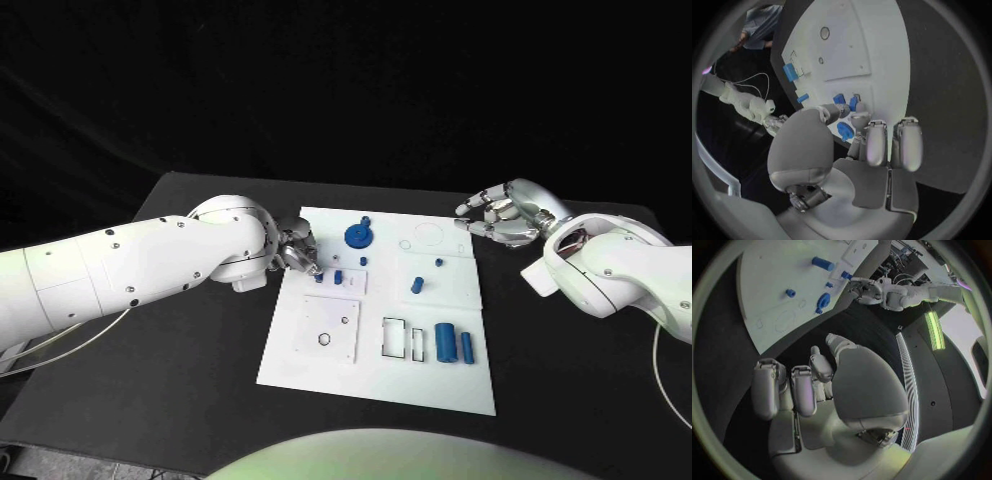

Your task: Assemble the parts on the task board

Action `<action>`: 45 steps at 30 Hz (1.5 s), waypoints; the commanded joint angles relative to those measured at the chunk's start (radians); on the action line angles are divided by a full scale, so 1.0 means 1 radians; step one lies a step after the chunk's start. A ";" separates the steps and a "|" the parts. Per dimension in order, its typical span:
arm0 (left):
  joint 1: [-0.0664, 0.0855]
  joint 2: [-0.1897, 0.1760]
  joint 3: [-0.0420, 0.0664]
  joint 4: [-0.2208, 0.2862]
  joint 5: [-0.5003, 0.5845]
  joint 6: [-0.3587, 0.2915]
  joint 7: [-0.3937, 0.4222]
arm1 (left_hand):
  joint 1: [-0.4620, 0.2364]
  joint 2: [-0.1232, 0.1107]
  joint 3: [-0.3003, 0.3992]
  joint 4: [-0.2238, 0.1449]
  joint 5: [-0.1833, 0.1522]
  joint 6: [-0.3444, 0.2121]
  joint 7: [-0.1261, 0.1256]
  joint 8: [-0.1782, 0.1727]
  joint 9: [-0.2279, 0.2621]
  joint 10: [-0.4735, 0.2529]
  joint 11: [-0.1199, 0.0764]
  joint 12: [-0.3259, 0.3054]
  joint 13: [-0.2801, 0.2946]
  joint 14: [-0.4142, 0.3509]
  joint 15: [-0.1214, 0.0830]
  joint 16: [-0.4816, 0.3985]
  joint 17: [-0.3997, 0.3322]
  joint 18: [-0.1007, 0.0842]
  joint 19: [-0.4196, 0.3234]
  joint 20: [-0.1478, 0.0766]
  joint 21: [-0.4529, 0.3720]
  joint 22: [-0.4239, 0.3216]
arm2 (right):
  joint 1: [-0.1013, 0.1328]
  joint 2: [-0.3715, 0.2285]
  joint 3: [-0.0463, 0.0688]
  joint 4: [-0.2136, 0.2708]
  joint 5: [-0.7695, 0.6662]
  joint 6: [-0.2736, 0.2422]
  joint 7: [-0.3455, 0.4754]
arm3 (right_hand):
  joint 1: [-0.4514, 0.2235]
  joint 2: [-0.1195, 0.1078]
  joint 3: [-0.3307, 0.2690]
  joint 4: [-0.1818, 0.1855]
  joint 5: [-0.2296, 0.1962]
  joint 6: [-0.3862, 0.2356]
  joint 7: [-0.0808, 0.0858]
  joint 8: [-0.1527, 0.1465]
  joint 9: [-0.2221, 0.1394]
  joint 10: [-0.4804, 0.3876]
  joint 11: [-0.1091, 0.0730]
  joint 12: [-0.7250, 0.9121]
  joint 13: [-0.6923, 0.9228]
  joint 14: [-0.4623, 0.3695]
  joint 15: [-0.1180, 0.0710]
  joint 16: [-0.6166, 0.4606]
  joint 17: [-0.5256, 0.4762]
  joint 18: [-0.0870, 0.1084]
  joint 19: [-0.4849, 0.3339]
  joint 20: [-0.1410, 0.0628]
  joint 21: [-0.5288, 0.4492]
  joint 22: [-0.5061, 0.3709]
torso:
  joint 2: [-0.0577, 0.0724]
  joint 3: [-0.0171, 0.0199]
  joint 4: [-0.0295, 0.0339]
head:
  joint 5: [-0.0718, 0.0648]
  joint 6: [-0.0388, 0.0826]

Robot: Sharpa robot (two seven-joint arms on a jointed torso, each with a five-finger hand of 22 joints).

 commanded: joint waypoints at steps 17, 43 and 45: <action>-0.001 0.003 0.000 0.000 -0.022 0.058 -0.007 | -0.004 0.004 0.201 -0.199 0.010 0.011 -0.004 0.004 0.004 0.007 0.001 0.003 0.001 0.038 -0.008 -0.001 0.001 -0.009 0.007 0.001 0.004 0.050 | -0.001 0.000 0.000 0.000 -0.009 0.019 0.000 | -0.011 -0.006 0.004 0.003 0.005 -0.009 0.002 0.006 0.001 -0.007 0.000 -0.006 -0.001 0.057 -0.006 -0.005 0.053 0.010 -0.010 0.000 -0.008 0.121 | 0.000 0.0000 -0.0006 | 0.003 -0.002; -0.003 0.032 -0.001 -0.032 -0.020 0.060 -0.001 | -0.005 0.003 0.200 -0.200 0.012 0.012 -0.004 0.004 0.004 0.010 0.001 0.006 0.006 0.037 -0.008 -0.001 0.000 -0.009 0.007 0.001 0.004 0.050 | -0.001 0.002 0.000 0.000 -0.009 0.020 0.001 | -0.011 -0.006 0.004 0.003 0.005 -0.009 0.002 0.006 0.001 -0.007 0.000 -0.006 -0.001 0.057 -0.006 -0.005 0.053 0.010 -0.010 0.000 -0.008 0.121 | 0.001 0.0014 -0.0013 | 0.000 -0.008; -0.003 0.034 -0.001 -0.033 -0.019 0.067 0.001 | -0.005 0.003 0.199 -0.201 0.014 0.012 -0.004 0.004 0.004 0.012 0.001 0.009 0.011 0.038 -0.008 -0.001 0.000 -0.009 0.008 0.001 0.005 0.052 | -0.001 0.002 0.000 0.000 -0.009 0.021 0.000 | -0.011 -0.006 0.004 0.003 0.005 -0.009 0.002 0.006 0.001 -0.007 0.000 -0.006 -0.001 0.057 -0.006 -0.005 0.053 0.010 -0.010 0.000 -0.008 0.121 | 0.000 0.0015 -0.0013 | -0.001 -0.010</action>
